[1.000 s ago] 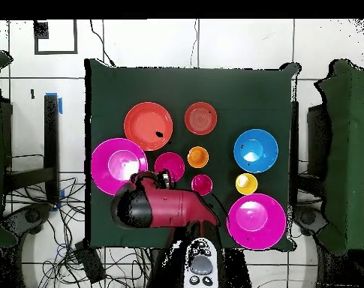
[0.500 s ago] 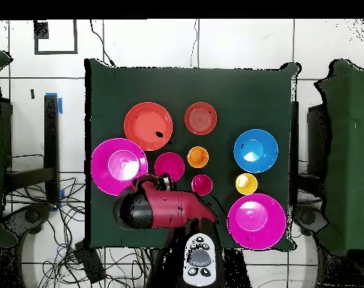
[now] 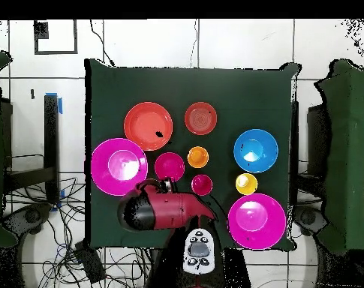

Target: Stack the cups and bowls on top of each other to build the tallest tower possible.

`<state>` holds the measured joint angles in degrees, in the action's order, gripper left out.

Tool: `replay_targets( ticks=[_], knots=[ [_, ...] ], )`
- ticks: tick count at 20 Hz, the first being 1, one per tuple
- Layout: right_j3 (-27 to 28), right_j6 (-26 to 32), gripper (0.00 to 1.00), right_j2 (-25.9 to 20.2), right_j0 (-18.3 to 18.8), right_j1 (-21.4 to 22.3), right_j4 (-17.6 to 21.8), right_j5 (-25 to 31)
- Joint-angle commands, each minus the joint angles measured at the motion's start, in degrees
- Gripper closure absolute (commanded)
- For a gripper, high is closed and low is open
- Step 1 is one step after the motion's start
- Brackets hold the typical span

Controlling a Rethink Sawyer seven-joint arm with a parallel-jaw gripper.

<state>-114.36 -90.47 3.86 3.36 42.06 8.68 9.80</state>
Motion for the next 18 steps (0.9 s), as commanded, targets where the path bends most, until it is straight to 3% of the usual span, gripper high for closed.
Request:
replay_targets(
  ticks=[1, 18],
  knots=[
    [-3.38, -6.76, 0.00, -1.38, 0.14, -4.88, 4.74, -4.27],
    [-4.41, -7.58, 0.00, -2.34, 0.72, -7.23, 5.40, -6.86]
  ],
)
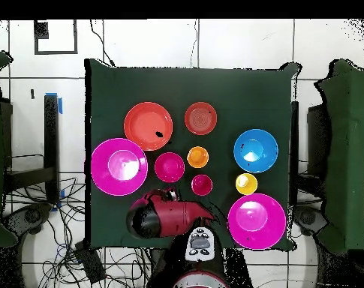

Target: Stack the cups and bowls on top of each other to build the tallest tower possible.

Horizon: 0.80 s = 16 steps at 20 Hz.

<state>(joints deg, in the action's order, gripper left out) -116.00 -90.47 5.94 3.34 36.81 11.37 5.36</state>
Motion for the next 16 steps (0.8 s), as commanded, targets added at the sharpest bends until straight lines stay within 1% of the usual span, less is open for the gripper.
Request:
replay_targets(
  ticks=[1, 4, 7, 12, 16],
  knots=[
    [-3.05, -7.22, 0.00, -4.70, 0.91, -1.12, 2.38, -0.85],
    [-3.57, -6.35, 0.00, -5.58, 1.07, 2.10, 1.47, 2.96],
    [-4.04, -5.89, 0.00, -6.59, 1.72, 3.25, 0.88, 4.74],
    [-5.17, -6.68, 0.00, -6.88, 1.68, 2.74, 0.59, 3.88],
    [-6.38, -7.68, 0.00, -8.09, 2.29, 1.16, 0.88, 0.64]
  ],
)
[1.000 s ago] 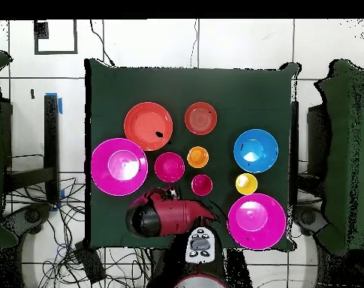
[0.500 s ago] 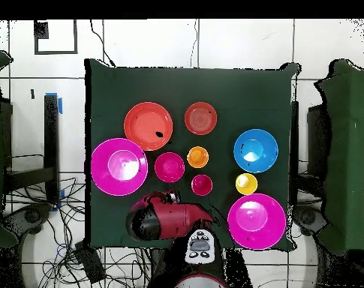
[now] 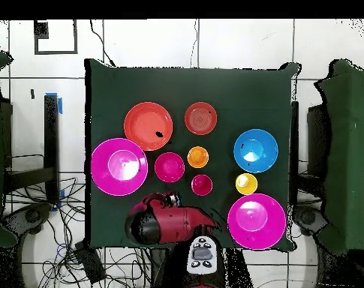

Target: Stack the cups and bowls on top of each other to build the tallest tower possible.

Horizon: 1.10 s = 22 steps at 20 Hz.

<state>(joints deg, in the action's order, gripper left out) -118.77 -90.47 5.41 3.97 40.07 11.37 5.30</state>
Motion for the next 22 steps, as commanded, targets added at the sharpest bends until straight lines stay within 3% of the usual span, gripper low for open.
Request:
replay_targets(
  ticks=[1, 6, 13, 22],
  knots=[
    [-3.82, -8.02, 0.00, -7.59, 1.65, -2.65, 0.81, 0.13],
    [-5.26, -9.91, 0.00, -8.37, 2.16, -5.99, 1.10, -4.88],
    [-6.12, -9.44, 0.00, -9.49, 2.84, -5.81, 0.73, -3.61],
    [-5.33, -10.05, 0.00, -9.20, 2.46, -9.02, 1.52, -9.25]
  ],
)
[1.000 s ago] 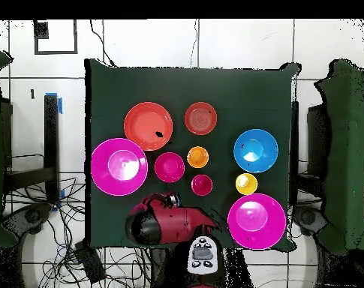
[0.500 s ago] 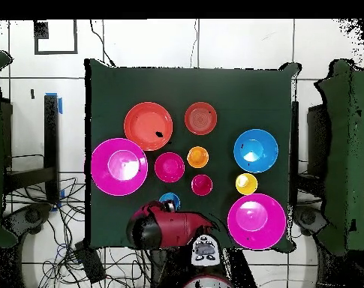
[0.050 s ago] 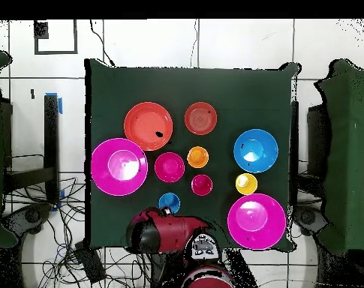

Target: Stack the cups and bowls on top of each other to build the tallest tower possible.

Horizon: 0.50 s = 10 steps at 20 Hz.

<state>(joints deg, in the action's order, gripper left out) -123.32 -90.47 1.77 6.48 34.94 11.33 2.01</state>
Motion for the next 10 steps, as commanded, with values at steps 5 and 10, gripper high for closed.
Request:
replay_targets(
  ticks=[5, 10],
  knots=[
    [-0.14, -10.14, 0.00, -5.09, -0.41, -5.63, 1.65, -8.58],
    [0.41, -9.66, 0.00, -3.99, -1.10, -6.91, 1.58, -9.62]
  ],
)
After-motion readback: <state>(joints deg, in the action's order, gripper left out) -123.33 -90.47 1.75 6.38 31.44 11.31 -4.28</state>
